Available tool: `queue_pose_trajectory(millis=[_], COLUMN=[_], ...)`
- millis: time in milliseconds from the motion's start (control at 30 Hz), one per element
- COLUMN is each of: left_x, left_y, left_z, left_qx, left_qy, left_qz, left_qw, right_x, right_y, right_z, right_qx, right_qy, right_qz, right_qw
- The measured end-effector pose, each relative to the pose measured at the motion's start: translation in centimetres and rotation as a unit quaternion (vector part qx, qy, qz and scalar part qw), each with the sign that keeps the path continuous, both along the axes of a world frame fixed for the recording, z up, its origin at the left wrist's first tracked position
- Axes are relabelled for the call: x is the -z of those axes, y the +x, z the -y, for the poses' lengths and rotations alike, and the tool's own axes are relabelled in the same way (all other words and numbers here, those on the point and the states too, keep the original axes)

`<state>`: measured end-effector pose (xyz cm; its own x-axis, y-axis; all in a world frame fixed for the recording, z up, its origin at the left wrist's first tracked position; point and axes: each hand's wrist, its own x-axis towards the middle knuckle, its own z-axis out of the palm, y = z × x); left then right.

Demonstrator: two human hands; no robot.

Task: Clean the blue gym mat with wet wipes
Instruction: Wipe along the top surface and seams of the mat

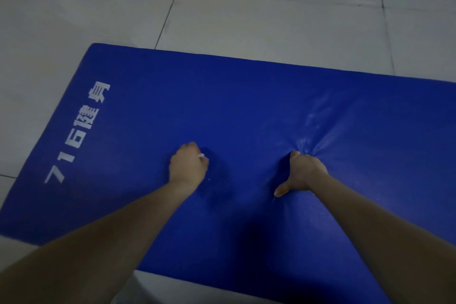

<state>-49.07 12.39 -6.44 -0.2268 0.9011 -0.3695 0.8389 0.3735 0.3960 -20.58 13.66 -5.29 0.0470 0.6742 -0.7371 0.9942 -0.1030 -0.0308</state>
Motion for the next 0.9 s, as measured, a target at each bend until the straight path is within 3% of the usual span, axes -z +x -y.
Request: queue_pose_trajectory(millis=[267,400,500,633,767,900], left_x=[0.3,0.1,1.0,1.3,0.0,-0.4], left_y=[16.7,17.0,14.4,9.6,1.5,-6.5], left_z=[1.9,2.2,3.4,3.8,2.7,2.6], left_qx=[0.222,0.33,0.401,0.359,0.2,0.042], left_qy=[-0.013,0.006,0.053,0.067,0.011,-0.019], left_qz=[0.076,0.06,-0.018,-0.063,-0.054,-0.056], left_qw=[0.972,0.942,0.914,0.929,0.978,0.997], right_x=[0.2,-1.4,-1.2,-0.5,-1.2,-1.0], right_y=[0.3,0.4,-0.9,-1.6,-1.7,-1.9], right_z=[0.6,2.8,6.1,7.5,7.0,6.2], right_qx=[0.004,-0.003,-0.017,-0.014,0.02,0.012], right_qy=[0.017,-0.01,-0.043,-0.05,-0.047,-0.068], right_qz=[-0.003,-0.049,0.003,0.041,0.025,0.028], right_qw=[1.0,0.999,0.999,0.998,0.998,0.997])
